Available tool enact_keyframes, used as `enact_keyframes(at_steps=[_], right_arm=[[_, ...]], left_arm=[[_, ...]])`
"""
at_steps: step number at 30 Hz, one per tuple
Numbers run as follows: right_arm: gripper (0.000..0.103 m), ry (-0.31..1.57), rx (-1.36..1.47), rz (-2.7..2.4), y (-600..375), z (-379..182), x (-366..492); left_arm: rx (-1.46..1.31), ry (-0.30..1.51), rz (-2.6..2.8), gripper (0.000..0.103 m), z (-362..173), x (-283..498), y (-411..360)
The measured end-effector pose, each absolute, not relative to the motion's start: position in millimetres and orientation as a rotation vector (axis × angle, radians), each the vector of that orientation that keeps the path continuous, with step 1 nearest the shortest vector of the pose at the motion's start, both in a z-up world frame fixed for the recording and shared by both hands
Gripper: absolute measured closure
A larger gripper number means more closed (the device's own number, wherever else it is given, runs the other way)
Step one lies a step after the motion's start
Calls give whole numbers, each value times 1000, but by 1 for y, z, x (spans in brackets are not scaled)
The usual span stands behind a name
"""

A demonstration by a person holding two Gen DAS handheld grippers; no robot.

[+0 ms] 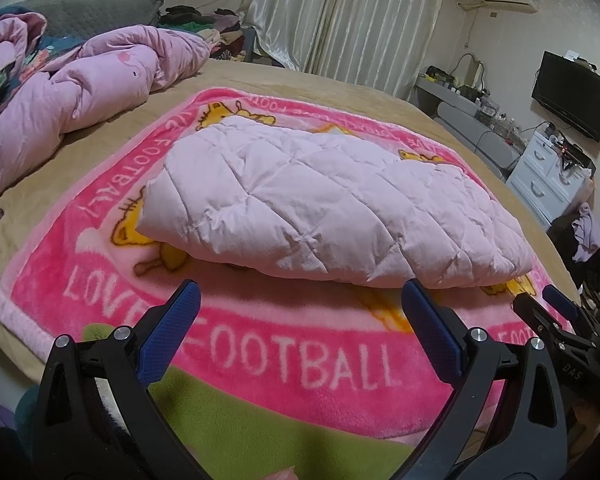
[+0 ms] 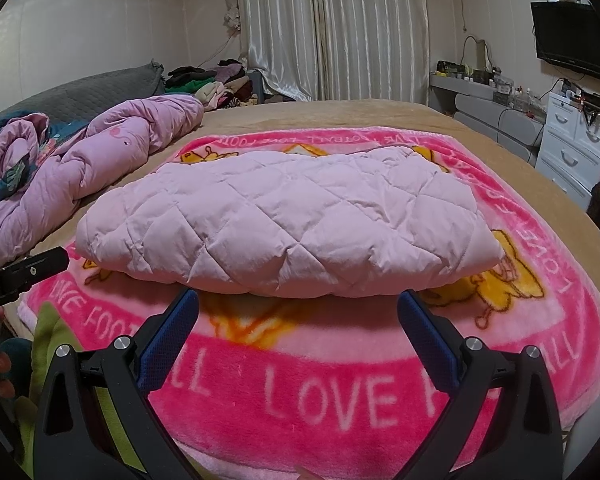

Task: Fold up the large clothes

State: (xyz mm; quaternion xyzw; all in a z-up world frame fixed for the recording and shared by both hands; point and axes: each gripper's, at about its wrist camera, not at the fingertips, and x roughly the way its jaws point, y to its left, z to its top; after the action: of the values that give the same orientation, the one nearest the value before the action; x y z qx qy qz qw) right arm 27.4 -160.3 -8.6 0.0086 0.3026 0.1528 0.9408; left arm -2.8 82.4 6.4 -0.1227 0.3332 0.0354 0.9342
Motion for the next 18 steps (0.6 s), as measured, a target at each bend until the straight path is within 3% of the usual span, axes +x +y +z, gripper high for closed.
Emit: enact_keyframes(at_steps=[18], right_arm=[[4, 619, 15, 311, -158, -8, 27]], left_arm=[[-248, 684, 72, 9, 6, -3, 82]])
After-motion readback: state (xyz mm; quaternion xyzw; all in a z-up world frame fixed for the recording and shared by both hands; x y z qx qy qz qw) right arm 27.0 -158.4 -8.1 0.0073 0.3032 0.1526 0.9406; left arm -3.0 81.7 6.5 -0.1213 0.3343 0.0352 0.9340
